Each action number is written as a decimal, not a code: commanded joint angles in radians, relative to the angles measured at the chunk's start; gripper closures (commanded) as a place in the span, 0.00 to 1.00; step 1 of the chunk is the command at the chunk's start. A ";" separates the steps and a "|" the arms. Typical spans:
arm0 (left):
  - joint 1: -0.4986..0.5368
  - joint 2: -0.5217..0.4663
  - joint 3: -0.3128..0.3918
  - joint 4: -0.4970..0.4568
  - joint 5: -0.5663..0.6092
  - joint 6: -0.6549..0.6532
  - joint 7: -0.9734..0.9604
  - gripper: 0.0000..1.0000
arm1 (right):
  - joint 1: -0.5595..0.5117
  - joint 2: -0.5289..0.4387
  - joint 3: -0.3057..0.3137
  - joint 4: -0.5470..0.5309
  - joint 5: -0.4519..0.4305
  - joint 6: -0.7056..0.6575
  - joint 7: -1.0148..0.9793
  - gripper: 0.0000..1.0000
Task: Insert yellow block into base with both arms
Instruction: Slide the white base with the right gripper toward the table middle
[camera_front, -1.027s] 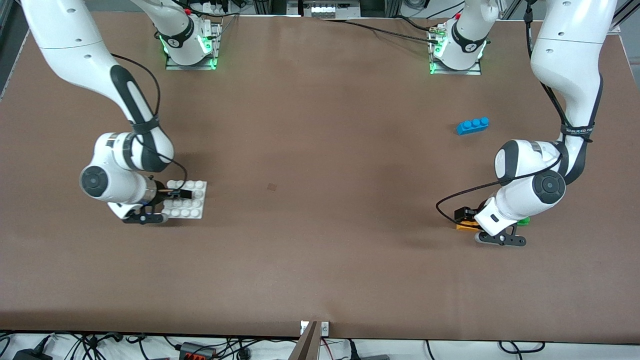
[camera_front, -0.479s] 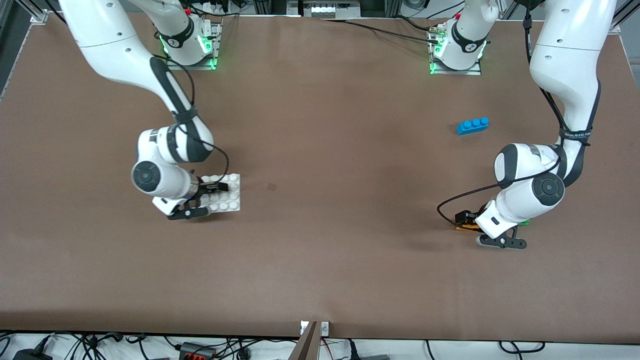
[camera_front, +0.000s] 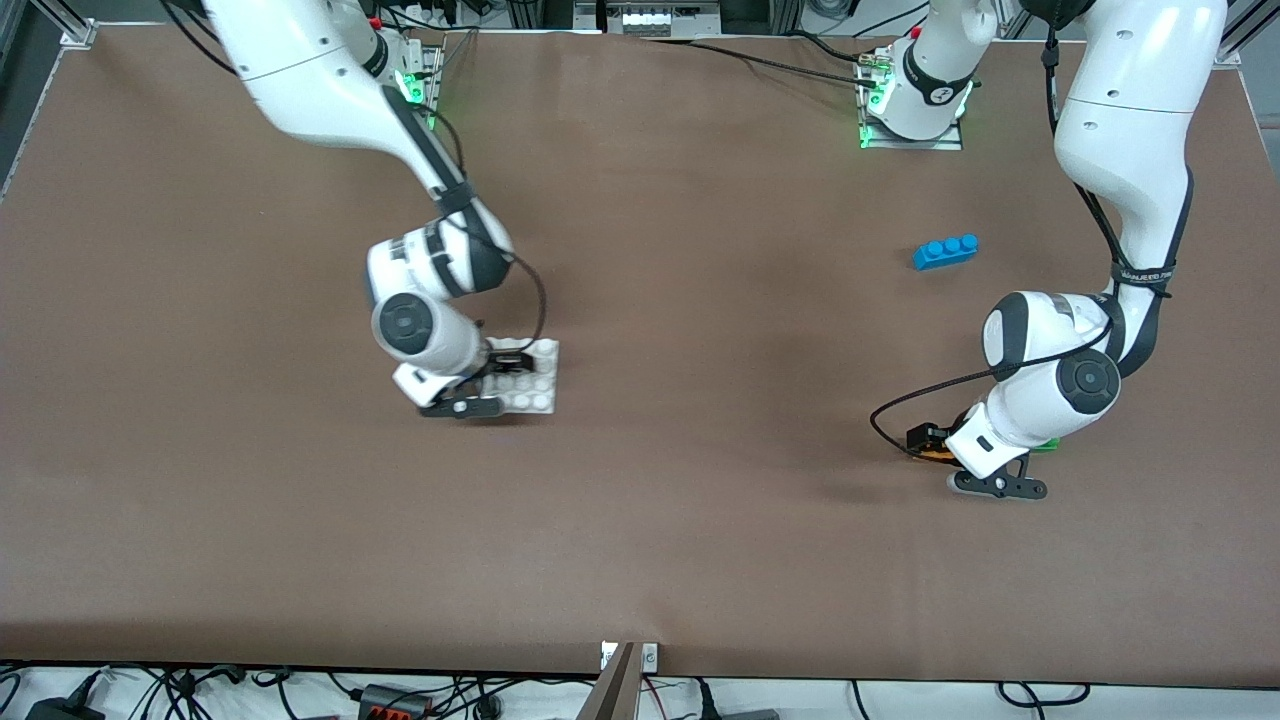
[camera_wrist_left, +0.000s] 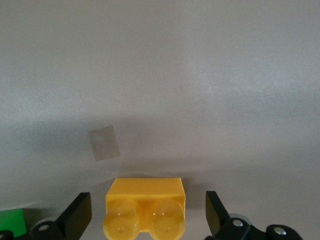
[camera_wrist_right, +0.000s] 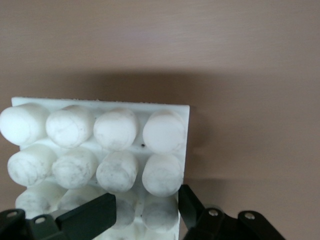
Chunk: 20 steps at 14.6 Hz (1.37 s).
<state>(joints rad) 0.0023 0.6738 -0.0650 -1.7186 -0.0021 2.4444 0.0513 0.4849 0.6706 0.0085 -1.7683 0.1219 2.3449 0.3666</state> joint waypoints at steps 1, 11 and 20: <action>0.007 0.010 -0.001 0.013 0.022 0.002 0.032 0.00 | 0.070 0.090 -0.005 0.110 0.039 0.010 0.064 0.40; 0.007 0.013 -0.001 0.004 0.024 -0.016 0.032 0.07 | 0.248 0.211 -0.007 0.326 0.341 0.033 0.123 0.39; 0.007 0.007 -0.003 0.007 0.022 -0.018 0.048 0.34 | 0.267 0.185 -0.012 0.379 0.329 0.018 0.133 0.00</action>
<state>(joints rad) 0.0052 0.6869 -0.0642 -1.7195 -0.0021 2.4391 0.0861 0.7549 0.8591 0.0045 -1.4313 0.4465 2.3848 0.4958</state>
